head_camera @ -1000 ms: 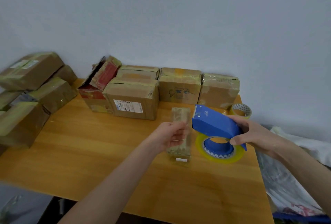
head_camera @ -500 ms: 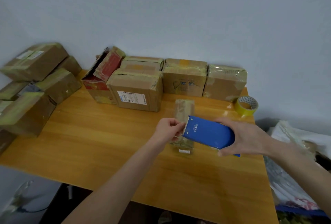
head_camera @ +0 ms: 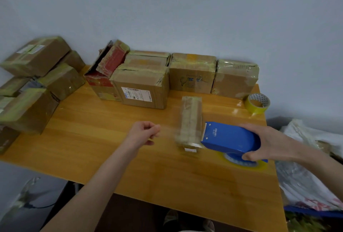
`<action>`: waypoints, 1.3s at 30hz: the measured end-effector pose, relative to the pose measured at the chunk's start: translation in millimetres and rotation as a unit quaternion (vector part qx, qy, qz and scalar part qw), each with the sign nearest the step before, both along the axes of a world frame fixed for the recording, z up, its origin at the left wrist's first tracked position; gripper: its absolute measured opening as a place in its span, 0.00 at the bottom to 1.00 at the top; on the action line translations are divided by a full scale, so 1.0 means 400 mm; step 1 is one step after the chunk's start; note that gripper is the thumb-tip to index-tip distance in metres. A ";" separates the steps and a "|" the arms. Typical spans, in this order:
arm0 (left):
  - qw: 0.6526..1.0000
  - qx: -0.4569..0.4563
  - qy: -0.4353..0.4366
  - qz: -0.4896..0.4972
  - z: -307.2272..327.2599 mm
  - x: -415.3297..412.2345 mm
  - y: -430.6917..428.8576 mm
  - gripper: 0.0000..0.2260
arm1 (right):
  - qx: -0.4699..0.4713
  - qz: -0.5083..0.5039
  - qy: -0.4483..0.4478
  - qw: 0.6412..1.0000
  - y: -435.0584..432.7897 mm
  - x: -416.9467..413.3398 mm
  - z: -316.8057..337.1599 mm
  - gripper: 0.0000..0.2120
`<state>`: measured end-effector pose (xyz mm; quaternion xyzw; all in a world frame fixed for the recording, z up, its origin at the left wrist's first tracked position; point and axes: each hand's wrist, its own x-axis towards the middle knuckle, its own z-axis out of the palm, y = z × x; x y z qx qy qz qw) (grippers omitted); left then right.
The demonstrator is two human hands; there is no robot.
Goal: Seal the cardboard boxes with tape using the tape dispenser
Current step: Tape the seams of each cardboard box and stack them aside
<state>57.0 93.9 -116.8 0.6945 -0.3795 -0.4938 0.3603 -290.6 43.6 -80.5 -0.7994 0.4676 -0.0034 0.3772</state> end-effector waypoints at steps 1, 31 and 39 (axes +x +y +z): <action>1.000 0.006 -0.002 0.003 -0.008 0.010 0.009 0.07 | 0.014 -0.003 0.006 1.000 0.001 -0.010 -0.002 0.32; 0.987 0.079 -0.135 -0.023 -0.194 -0.084 -0.038 0.12 | 0.003 -0.024 0.169 0.985 -0.015 0.001 -0.143 0.39; 0.981 0.071 -0.181 -0.025 -0.207 -0.069 -0.054 0.14 | 0.016 -0.054 0.148 0.987 -0.001 0.018 -0.165 0.40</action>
